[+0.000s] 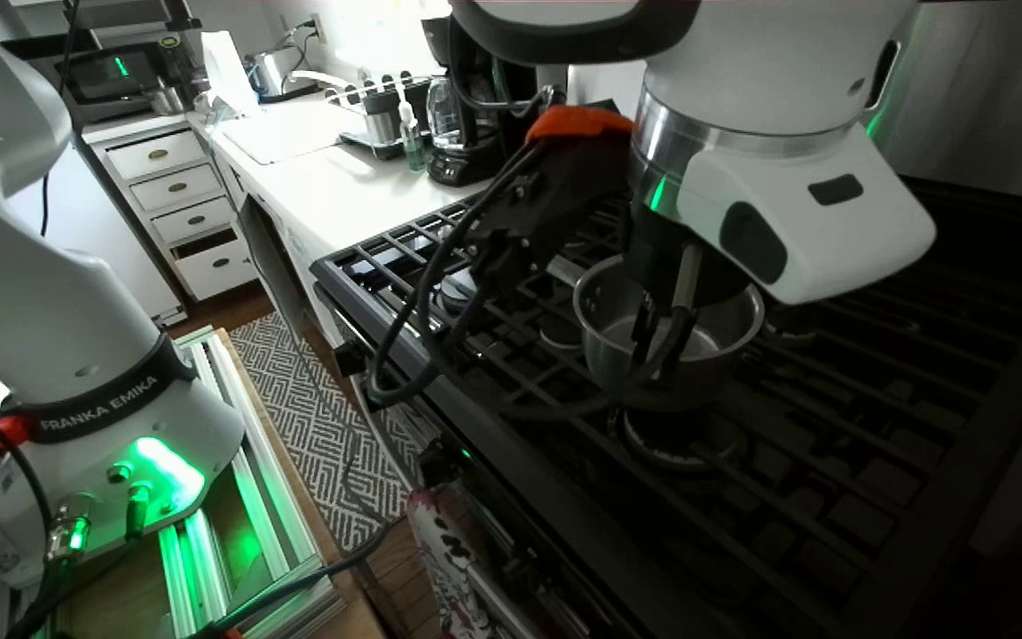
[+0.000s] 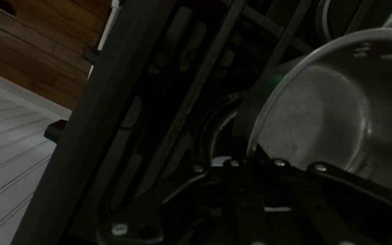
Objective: Move the pot to the right
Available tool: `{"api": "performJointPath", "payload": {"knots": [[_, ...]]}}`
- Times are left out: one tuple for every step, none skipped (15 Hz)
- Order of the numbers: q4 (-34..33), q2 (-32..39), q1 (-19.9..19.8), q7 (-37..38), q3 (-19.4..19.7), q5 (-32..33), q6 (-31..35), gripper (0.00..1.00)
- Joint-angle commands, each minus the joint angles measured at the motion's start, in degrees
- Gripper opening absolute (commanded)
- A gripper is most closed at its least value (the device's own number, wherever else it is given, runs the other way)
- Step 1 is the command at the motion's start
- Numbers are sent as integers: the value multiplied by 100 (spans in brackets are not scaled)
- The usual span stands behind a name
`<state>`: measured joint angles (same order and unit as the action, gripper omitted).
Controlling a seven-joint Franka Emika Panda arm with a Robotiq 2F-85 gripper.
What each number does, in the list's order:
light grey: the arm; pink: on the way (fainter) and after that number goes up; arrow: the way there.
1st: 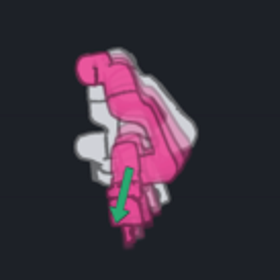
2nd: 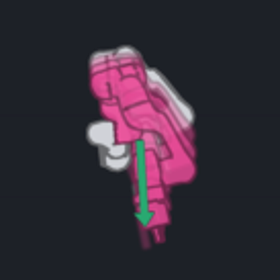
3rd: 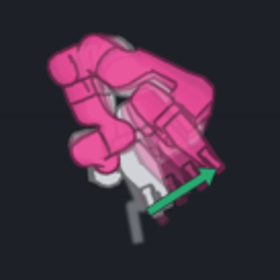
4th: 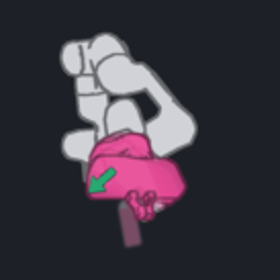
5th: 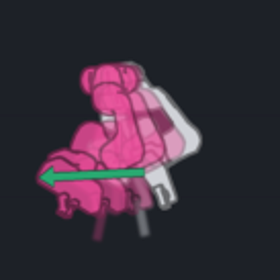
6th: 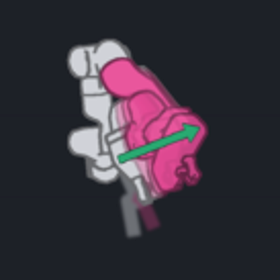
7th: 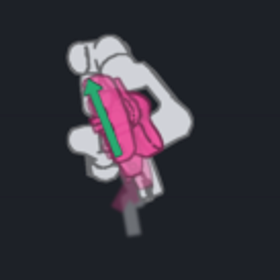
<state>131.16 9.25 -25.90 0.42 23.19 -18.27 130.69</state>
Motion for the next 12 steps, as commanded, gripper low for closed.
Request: {"api": "performJointPath", "payload": {"knots": [[-389,380,-214,-341,35,-250,-285,2],[-448,431,-240,-347,40,-226,-345,2],[-489,468,-250,-318,48,-187,-368,2],[-527,475,-257,-311,52,-154,-433,2],[-554,480,-256,-273,58,-122,-467,2],[-560,459,-248,-230,65,-76,-512,2],[-566,442,-239,-197,69,-44,-519,2],[-539,393,-219,-147,79,8,-483,2],[-509,342,-203,-127,84,47,-433,2],[-489,299,-197,-151,85,62,-387,2],[-441,239,-183,-164,94,95,-291,2],[-391,173,-176,-215,95,108,-229,2]]}}
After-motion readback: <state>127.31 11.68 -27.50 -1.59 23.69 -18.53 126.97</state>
